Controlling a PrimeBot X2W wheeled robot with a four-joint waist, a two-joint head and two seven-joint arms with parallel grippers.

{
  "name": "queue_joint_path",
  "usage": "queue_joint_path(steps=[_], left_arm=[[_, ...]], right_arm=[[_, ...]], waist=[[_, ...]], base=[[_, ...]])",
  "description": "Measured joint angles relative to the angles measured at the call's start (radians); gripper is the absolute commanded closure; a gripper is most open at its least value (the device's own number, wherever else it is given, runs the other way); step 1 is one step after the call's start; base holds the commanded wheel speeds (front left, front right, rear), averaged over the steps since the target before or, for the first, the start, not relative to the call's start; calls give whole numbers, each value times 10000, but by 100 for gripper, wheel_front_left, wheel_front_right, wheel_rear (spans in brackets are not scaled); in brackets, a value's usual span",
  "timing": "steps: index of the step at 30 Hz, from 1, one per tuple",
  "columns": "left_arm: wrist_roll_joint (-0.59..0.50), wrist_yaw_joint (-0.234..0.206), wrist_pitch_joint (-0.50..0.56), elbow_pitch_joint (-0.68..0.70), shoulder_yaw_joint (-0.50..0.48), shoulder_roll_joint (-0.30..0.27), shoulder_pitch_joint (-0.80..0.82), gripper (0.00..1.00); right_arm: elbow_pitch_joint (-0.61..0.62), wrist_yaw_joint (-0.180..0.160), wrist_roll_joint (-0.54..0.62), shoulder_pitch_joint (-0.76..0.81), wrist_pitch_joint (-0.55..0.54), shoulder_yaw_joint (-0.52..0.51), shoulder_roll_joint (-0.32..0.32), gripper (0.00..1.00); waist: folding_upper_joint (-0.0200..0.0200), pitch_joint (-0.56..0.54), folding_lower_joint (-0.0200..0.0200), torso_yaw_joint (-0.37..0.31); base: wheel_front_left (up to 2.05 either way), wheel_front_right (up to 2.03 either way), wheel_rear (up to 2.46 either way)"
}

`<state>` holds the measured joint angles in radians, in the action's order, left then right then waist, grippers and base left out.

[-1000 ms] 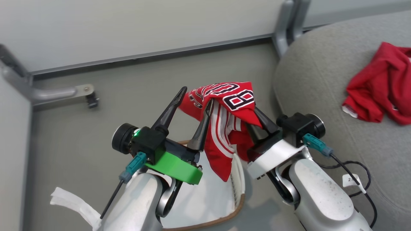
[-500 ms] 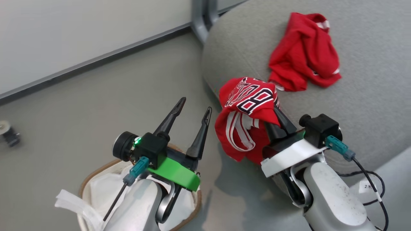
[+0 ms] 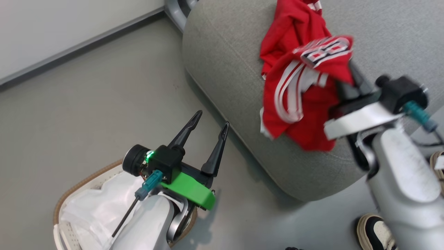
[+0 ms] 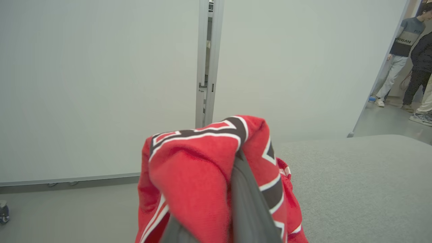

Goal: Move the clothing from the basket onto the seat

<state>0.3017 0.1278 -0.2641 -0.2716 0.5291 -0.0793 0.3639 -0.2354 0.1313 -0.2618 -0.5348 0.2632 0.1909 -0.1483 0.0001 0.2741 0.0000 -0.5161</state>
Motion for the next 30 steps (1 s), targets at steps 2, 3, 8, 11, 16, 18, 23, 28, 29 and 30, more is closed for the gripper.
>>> queue_joint_path(steps=[2,3,8,11,16,18,23,28,29,30], left_arm=[[12,0,0,-52,50,-31,129,0],[10,2,0,-67,67,-52,196,0],[-42,2,0,-138,125,-186,536,0],[-81,2,0,-140,125,-219,722,0],[-138,2,0,-84,130,-199,984,0],[-146,2,0,6,58,-132,1075,0],[-253,2,0,54,12,-25,1195,0],[-445,2,0,105,-105,23,1361,0],[-462,2,0,121,-115,29,1391,0],[-479,2,0,123,-130,31,1395,0]], right_arm=[[-188,0,104,-642,0,-221,-431,100],[-320,2,176,-981,0,-309,-663,100],[-1060,2,629,-2537,0,-999,-1831,100],[-1465,2,901,-3312,2,-1453,-2301,100],[-2546,2,1440,-4227,0,-2345,-2836,100],[-2886,2,1601,-4575,2,-2790,-3020,100],[-3641,2,2318,-4981,0,-3547,-3264,100],[-4583,2,3076,-5025,2,-5005,-3413,100],[-4740,2,3179,-5016,2,-5302,-3363,100],[-4811,2,3292,-5000,2,-5499,-3315,96]], waist=[[0,209,0,86],[0,314,0,154],[0,792,0,628],[0,1099,0,948],[0,1649,0,1503],[1,1892,0,1756],[0,2462,1,2317],[0,3050,1,2836],[0,3172,1,2929],[0,3262,1,2996]], base=[[0,0,0],[0,0,0],[0,0,0],[0,0,0],[0,0,0],[0,0,0],[0,0,0],[0,0,0],[0,0,0],[0,0,0]])
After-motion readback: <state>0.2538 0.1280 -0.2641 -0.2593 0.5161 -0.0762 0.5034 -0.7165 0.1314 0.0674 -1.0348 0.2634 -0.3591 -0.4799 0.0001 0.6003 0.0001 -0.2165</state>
